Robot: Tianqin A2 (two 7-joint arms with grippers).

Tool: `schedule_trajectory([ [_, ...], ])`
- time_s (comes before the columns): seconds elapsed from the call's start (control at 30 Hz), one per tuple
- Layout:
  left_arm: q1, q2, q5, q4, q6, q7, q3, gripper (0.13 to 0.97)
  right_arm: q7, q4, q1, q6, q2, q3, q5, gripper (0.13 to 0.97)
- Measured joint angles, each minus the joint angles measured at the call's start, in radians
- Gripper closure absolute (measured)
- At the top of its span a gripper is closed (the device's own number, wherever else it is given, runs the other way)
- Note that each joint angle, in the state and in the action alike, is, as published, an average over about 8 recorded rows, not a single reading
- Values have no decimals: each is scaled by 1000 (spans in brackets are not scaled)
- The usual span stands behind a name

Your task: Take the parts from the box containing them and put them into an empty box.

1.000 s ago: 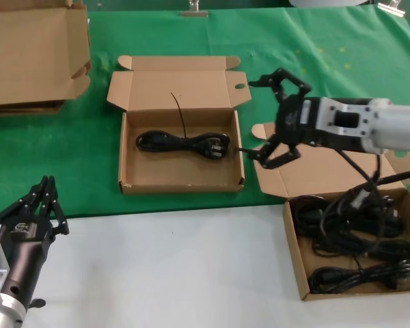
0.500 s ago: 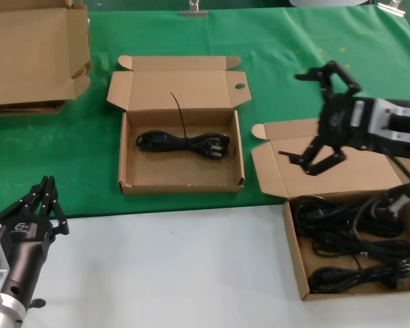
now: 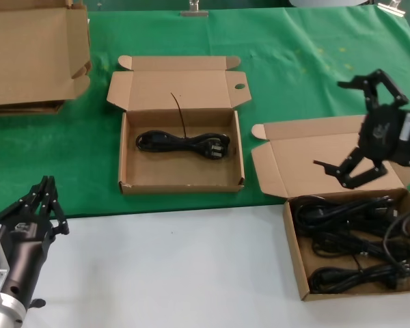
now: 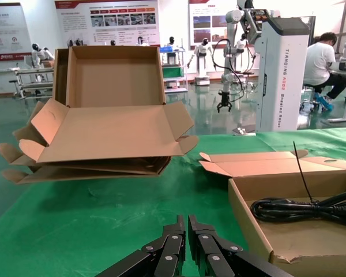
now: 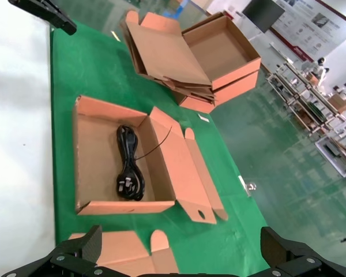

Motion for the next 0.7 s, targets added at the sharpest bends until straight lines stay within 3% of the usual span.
schedule_trajectory([
  [0.33, 0, 0, 0, 0, 0, 0, 0, 925, 16, 84, -109, 43, 57, 46, 37, 129],
  [0.7, 0, 1, 0, 0, 0, 0, 0, 897, 23, 95, -152, 89, 34, 60, 51, 129],
])
